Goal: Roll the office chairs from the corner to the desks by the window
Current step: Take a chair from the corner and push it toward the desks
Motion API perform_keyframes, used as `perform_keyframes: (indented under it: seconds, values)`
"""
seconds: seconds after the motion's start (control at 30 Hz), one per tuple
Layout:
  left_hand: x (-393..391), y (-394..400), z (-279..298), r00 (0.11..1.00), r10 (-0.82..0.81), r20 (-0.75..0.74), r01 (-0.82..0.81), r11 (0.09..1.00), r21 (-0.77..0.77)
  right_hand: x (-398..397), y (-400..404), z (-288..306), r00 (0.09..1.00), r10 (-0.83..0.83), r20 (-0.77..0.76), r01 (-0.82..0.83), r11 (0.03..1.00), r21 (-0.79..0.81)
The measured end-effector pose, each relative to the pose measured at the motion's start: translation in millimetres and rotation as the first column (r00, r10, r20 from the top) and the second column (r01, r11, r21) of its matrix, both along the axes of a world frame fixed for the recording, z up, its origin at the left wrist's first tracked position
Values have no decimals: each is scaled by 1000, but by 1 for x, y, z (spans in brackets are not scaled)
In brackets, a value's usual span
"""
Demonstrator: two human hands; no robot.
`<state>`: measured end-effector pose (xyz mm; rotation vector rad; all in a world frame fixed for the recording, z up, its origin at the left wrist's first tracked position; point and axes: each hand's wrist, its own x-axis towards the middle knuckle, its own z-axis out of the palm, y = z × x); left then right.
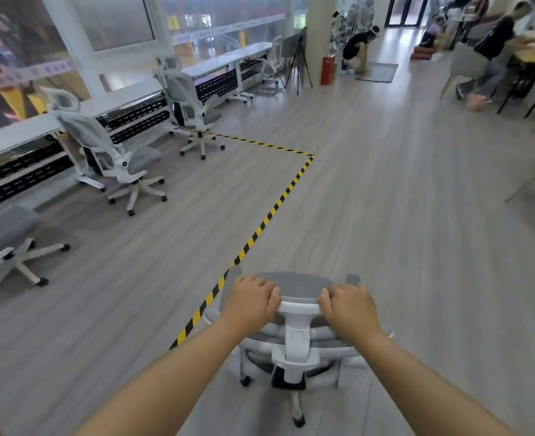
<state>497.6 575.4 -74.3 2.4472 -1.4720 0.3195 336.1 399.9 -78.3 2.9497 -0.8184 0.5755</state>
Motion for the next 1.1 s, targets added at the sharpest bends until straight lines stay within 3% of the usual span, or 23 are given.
perform_keyframes:
  seconds: [0.33, 0.47, 1.1]
  values:
    - [229, -29, -8, 991, 131, 8, -132, 991, 23, 250, -52, 5, 981, 190, 40, -192, 981, 37]
    - [325, -40, -11, 982, 185, 31, -184, 982, -35, 355, -69, 3, 970, 239, 39, -240, 970, 32]
    - [792, -146, 0, 981, 179, 75, -178, 984, -15, 810, -161, 13, 978, 204, 36, -206, 976, 64]
